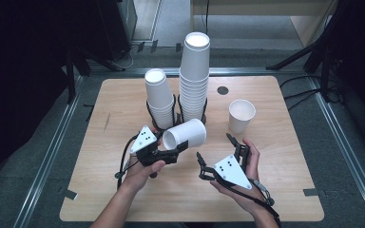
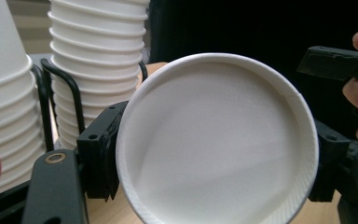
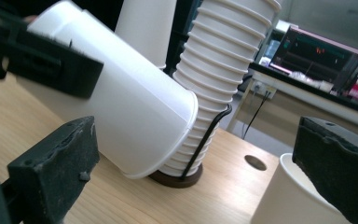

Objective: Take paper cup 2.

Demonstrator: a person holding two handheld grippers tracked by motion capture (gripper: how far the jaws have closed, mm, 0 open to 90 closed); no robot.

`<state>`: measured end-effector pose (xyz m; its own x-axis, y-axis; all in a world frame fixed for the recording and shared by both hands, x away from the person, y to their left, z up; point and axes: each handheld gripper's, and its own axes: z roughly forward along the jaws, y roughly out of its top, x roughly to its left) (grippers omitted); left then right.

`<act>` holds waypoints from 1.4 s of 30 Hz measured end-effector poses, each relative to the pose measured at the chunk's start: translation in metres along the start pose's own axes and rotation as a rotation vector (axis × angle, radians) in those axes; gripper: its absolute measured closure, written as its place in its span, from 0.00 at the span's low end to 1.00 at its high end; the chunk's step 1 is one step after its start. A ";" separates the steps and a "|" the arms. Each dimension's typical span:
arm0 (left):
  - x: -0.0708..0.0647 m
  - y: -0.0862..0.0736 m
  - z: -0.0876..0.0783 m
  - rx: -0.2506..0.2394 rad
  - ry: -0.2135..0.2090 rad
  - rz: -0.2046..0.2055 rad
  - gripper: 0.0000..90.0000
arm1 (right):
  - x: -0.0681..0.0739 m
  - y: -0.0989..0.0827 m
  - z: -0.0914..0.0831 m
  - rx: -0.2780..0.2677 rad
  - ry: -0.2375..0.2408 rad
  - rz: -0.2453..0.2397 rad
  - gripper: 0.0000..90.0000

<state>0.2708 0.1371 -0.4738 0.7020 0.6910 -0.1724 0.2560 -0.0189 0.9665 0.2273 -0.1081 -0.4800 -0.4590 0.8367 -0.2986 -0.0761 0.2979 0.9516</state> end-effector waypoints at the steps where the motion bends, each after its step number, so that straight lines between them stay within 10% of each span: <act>1: 0.000 0.000 0.000 -0.001 0.001 0.002 0.27 | 0.000 0.001 0.000 -0.001 -0.003 0.034 0.01; 7: 0.000 -0.001 0.002 0.012 0.018 -0.003 0.27 | 0.003 0.002 -0.002 0.020 -0.022 0.215 0.02; 15: -0.001 -0.003 0.003 0.021 0.010 -0.003 0.27 | 0.003 0.002 -0.005 0.040 -0.030 0.600 0.03; 28: -0.004 -0.006 0.006 -0.005 0.033 0.015 0.26 | 0.001 0.001 -0.004 0.045 -0.035 0.904 0.03; 35: -0.006 -0.008 0.008 -0.004 0.023 0.010 0.26 | -0.004 -0.003 -0.002 0.067 -0.038 1.214 0.03; 42: -0.008 -0.008 0.008 -0.023 0.024 0.011 0.26 | -0.004 -0.005 0.003 0.097 -0.034 1.389 0.03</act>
<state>0.2686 0.1255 -0.4821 0.6886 0.7078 -0.1579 0.2331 -0.0099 0.9724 0.2325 -0.1118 -0.4840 -0.0857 0.4810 0.8725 0.4804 -0.7473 0.4591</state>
